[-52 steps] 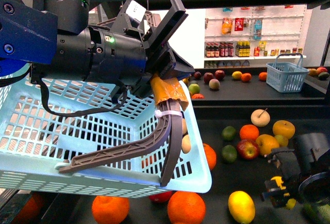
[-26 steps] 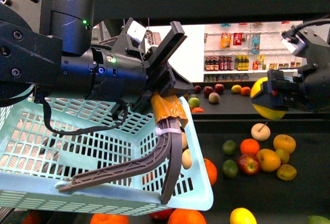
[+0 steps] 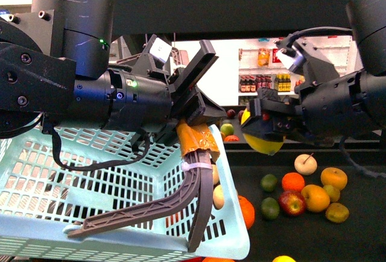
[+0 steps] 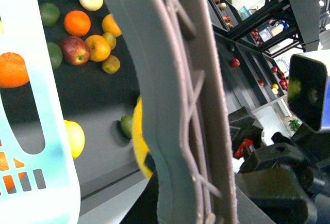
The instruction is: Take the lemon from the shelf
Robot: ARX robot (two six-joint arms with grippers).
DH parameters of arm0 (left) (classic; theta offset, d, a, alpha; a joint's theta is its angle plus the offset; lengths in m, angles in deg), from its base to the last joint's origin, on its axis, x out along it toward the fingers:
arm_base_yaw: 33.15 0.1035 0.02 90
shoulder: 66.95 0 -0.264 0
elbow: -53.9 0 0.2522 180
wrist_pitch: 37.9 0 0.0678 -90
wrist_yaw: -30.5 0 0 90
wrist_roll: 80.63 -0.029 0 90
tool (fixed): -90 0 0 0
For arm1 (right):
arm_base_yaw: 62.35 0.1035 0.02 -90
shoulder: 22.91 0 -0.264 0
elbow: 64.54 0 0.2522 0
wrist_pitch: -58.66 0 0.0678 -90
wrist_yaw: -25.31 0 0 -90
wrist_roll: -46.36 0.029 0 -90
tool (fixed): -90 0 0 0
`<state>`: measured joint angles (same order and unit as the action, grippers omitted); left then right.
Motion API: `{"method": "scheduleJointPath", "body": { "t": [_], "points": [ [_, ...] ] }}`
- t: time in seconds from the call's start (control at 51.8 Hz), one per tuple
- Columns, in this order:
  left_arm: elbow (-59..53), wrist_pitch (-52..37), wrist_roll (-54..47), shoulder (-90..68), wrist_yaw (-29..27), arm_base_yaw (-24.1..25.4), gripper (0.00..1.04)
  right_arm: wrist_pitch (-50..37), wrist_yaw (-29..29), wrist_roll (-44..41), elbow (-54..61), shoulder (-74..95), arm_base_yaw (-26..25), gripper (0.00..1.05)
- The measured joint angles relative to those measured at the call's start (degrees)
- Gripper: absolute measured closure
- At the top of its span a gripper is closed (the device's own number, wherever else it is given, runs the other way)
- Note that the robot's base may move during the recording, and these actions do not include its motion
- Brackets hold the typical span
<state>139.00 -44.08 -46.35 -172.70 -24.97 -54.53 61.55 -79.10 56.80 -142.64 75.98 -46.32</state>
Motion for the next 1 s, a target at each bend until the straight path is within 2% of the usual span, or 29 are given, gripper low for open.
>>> {"method": "scheduleJointPath", "body": {
  "t": [0.29,0.328,0.386,0.502,0.541,0.772,1.004],
  "points": [
    [0.0,0.0,0.0,0.0,0.0,0.0,0.98,-0.7,0.9,0.5,0.0,2.1,3.1,0.51],
    [0.0,0.0,0.0,0.0,-0.1,0.0,0.98,-1.1,0.6,0.8,0.0,2.3,3.3,0.42],
    [0.0,0.0,0.0,0.0,-0.1,0.0,0.98,-1.1,0.9,0.7,0.0,2.4,3.3,0.35],
    [0.0,0.0,0.1,0.0,-0.2,0.2,0.98,-1.7,1.6,0.8,0.0,2.8,2.7,0.10],
    [0.0,0.0,0.1,0.0,-0.4,0.2,0.98,-2.1,1.4,1.1,0.0,2.8,2.3,0.06],
    [0.0,0.0,0.1,0.0,-0.1,0.2,0.98,-3.2,-0.3,2.0,0.0,2.1,-1.0,0.08],
    [0.0,0.0,0.3,0.0,0.0,0.1,0.98,-5.1,-0.1,-1.0,0.1,-0.5,-12.1,0.08]
  ]
}}
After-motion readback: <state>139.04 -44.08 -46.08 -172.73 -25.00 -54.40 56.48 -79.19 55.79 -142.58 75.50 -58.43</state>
